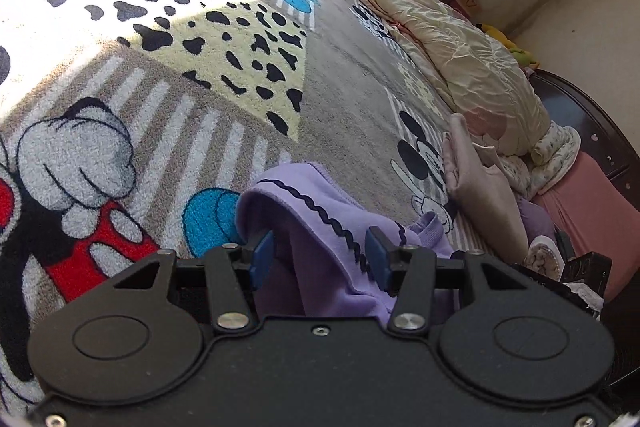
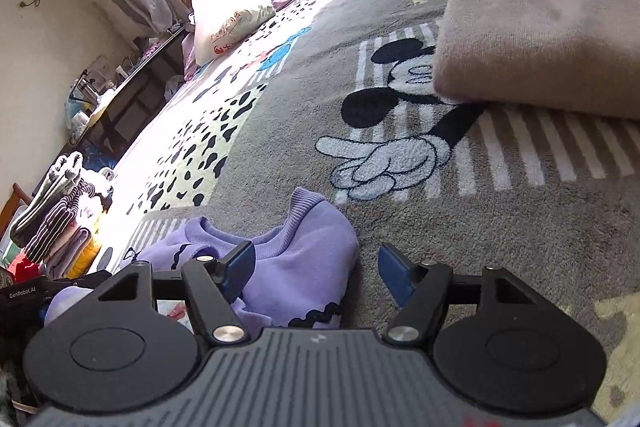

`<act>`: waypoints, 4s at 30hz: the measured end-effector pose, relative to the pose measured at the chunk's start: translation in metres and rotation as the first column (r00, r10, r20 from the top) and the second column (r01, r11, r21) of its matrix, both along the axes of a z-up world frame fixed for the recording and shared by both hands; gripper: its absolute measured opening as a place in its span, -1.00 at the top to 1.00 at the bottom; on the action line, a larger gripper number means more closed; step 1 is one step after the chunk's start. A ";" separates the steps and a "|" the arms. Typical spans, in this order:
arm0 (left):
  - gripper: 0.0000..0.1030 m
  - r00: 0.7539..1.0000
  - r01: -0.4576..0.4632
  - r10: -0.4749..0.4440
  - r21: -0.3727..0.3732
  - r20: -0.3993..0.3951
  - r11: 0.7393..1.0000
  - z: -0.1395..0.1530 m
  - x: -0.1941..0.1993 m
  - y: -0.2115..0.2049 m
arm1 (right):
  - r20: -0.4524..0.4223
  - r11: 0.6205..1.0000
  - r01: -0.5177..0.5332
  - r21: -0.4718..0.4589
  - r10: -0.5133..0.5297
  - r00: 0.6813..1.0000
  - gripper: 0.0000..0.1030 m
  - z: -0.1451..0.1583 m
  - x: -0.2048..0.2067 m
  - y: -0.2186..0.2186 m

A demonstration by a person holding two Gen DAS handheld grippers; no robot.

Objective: Fold clothes

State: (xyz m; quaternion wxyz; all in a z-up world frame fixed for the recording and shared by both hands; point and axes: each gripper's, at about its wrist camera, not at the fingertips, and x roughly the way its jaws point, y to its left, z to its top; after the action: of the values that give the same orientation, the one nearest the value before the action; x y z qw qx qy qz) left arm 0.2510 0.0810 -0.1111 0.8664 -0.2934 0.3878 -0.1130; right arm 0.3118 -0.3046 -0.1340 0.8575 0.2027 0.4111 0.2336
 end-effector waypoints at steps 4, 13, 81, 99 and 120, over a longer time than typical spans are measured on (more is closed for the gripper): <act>0.14 0.999 0.027 -0.027 -0.003 -0.023 1.000 -0.007 0.014 -0.009 | -0.022 0.999 -0.041 -0.010 0.041 0.999 -0.29 -0.014 0.010 0.010; 0.86 0.990 0.089 -0.089 0.008 0.109 0.996 0.037 -0.008 -0.020 | 0.059 0.990 -0.102 0.100 0.096 0.994 0.57 0.020 -0.014 0.017; 0.05 0.453 0.882 -0.888 0.185 -0.077 0.433 0.093 -0.095 -0.035 | 0.075 0.485 -0.742 -0.463 0.855 0.513 0.29 0.150 -0.217 0.054; 0.79 0.523 0.515 -0.852 0.803 -0.019 0.299 0.156 -0.221 -0.068 | 0.074 0.347 -0.564 -0.750 0.890 0.450 0.85 0.161 -0.308 0.054; 0.80 0.406 0.159 -0.866 0.911 0.291 0.381 0.319 -0.319 -0.032 | 0.294 0.419 -0.349 -0.838 0.886 0.358 0.85 0.370 -0.356 0.034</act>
State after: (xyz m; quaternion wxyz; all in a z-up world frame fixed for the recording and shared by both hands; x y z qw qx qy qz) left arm -0.0676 0.0488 0.2079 0.8704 0.3435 0.0746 -0.3448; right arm -0.0445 -0.2703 0.2358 0.7743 -0.4059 0.1394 0.4650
